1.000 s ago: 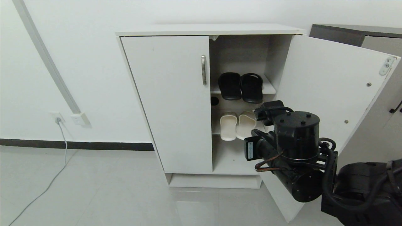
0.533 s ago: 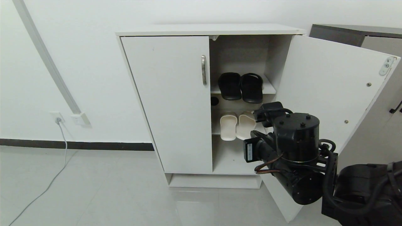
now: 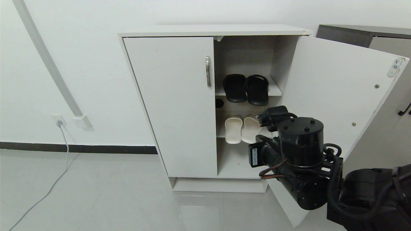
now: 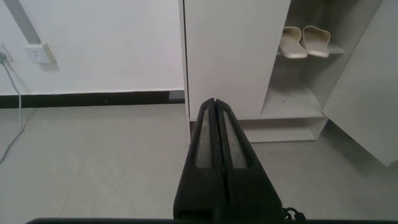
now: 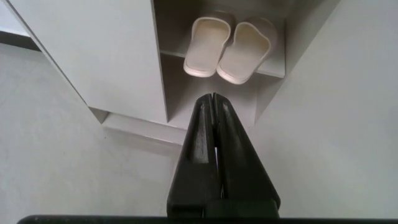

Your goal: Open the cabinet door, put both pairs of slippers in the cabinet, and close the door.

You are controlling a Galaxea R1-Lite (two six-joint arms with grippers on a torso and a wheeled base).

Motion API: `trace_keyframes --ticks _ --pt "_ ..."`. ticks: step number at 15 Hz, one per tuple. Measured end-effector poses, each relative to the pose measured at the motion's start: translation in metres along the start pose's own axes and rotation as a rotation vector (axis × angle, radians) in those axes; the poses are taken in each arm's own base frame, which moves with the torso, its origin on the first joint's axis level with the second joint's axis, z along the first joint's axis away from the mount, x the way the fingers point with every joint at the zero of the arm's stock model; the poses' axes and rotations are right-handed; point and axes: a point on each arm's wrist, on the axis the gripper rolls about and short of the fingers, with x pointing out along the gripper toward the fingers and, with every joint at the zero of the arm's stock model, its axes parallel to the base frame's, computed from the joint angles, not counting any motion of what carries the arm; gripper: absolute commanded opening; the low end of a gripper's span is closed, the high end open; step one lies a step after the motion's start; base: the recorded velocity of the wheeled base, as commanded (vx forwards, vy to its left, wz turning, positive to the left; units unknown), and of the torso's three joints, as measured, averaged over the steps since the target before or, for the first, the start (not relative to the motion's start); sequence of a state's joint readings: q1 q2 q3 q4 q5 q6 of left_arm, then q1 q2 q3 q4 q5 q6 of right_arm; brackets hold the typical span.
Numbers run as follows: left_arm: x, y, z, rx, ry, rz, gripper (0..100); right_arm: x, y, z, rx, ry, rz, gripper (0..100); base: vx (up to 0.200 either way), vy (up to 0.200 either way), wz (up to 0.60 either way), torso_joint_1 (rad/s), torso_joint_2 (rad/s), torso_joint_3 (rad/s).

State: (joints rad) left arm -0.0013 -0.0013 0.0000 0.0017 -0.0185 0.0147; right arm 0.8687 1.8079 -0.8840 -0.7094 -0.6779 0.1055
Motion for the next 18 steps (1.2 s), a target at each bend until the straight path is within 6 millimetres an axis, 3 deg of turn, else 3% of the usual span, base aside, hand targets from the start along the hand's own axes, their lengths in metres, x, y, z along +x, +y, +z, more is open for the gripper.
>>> trace_keyframes --ticks 7,18 --pt "0.0 0.0 0.0002 -0.001 -0.001 0.0 0 0.0003 0.0014 -0.0018 -0.003 0.005 0.016 0 0.0 0.0 0.0 0.025 -0.34 -0.321" --pt "0.0 0.0 0.0 -0.003 0.0 0.001 0 0.0008 0.0003 -0.003 -0.008 0.01 0.01 0 0.0 0.0 0.0 0.141 -0.47 -0.332"
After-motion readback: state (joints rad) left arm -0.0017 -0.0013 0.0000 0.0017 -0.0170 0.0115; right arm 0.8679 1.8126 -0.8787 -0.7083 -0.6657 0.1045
